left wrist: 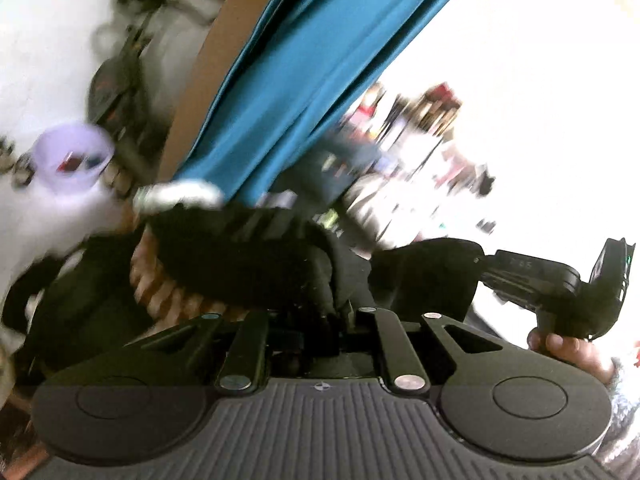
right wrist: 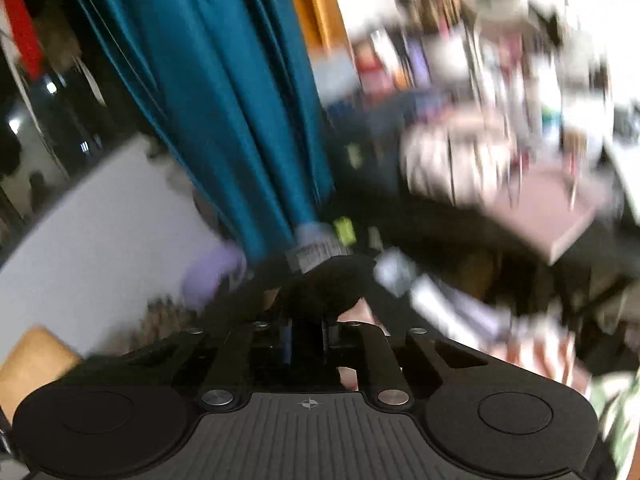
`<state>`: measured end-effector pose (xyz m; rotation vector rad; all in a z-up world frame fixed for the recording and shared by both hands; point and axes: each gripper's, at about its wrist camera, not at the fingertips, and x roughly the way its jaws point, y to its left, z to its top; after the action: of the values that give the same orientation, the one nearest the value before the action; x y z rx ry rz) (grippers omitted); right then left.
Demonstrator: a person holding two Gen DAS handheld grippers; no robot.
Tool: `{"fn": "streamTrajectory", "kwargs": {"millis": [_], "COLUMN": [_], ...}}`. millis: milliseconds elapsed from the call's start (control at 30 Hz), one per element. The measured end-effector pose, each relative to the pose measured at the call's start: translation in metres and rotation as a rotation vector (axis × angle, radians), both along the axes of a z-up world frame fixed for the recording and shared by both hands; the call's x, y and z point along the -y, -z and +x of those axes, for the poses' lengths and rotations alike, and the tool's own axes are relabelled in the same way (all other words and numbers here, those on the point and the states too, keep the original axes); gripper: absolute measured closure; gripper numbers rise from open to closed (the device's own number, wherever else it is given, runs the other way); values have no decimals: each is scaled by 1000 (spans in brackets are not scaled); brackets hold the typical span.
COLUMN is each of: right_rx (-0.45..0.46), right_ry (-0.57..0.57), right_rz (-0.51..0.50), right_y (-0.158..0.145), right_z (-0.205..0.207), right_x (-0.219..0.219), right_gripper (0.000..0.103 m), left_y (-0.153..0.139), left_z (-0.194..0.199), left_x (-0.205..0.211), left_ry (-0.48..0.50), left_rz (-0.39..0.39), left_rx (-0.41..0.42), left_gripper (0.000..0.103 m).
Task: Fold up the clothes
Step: 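Lift the black garment with both grippers and carry it to the patterned table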
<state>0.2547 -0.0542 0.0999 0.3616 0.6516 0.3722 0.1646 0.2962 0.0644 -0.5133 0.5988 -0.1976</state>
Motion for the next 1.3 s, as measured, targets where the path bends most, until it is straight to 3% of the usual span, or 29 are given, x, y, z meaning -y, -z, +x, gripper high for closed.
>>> {"fn": "streamTrajectory", "kwargs": {"millis": [133, 233, 333, 500, 633, 767, 933, 1133, 1300], "right_rx": [151, 234, 282, 189, 94, 76, 116, 179, 220], "right_ry": [65, 96, 133, 259, 390, 511, 622, 694, 796], "right_rz": [56, 56, -4, -26, -46, -13, 108, 66, 58], "right_y": [-74, -120, -145, -136, -121, -108, -96, -82, -77], "right_z": [-45, -94, -151, -247, -295, -331, -384, -493, -562], "right_x": [33, 53, 69, 96, 127, 167, 228, 298, 389], "right_gripper": [92, 92, 92, 91, 91, 91, 91, 91, 91], "left_y": [-60, -96, -109, -90, -77, -66, -68, -70, -70], "left_z": [-13, -27, -36, -39, -57, -79, -105, -150, -176], "left_x": [5, 23, 50, 108, 166, 217, 281, 386, 474], "left_ry": [58, 194, 382, 619, 787, 903, 969, 980, 1052], "left_rz": [56, 67, 35, -76, -42, 8, 25, 7, 7], "left_rx": [207, 340, 388, 295, 251, 218, 224, 248, 249], "left_gripper": [90, 90, 90, 90, 90, 90, 90, 90, 90]}}
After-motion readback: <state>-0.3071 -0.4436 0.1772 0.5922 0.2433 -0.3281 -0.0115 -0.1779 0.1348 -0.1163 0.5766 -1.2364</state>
